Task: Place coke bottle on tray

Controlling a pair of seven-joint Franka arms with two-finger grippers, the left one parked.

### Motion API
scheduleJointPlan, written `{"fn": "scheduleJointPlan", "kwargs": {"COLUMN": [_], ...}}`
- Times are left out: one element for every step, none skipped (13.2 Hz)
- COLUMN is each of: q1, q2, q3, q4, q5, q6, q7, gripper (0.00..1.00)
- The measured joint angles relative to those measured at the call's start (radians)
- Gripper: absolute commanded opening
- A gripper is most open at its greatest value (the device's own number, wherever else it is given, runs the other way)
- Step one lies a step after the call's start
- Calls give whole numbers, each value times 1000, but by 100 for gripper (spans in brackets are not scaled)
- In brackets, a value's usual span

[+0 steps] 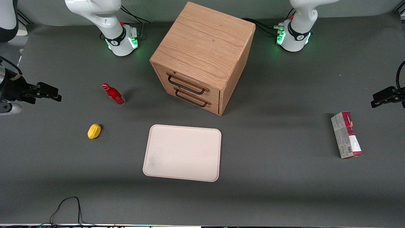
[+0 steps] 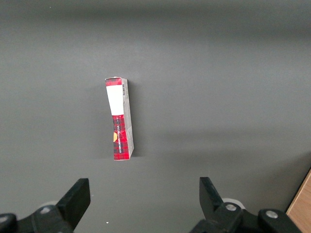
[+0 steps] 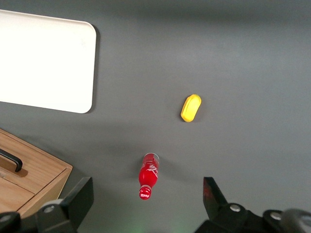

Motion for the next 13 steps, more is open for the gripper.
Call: {"fn": "scheduleJointPlan", "kwargs": {"q1": [0, 0, 0, 0, 0, 1, 1, 1, 2, 2, 2, 2, 2], "q2": [-2, -3, -3, -3, -3, -3, -3, -3, -3, -3, -3, -3, -3], "q3": [0, -1, -2, -2, -2, -2, -2, -2, -2, -2, -2, -2, -2], "q4": [2, 3, 4, 4, 4, 4, 5, 5, 5, 5, 5, 5, 5], "q5": [0, 0, 0, 0, 0, 0, 0, 0, 0, 0, 0, 0, 0], "q6": [-2, -5, -7, -9, -13, -20, -32, -47, -57, -60, -60, -60, -60], "q7": [0, 0, 0, 0, 0, 0, 0, 0, 0, 0, 0, 0, 0], "gripper": [100, 100, 100, 100, 100, 100, 100, 100, 100, 100, 100, 100, 100]}}
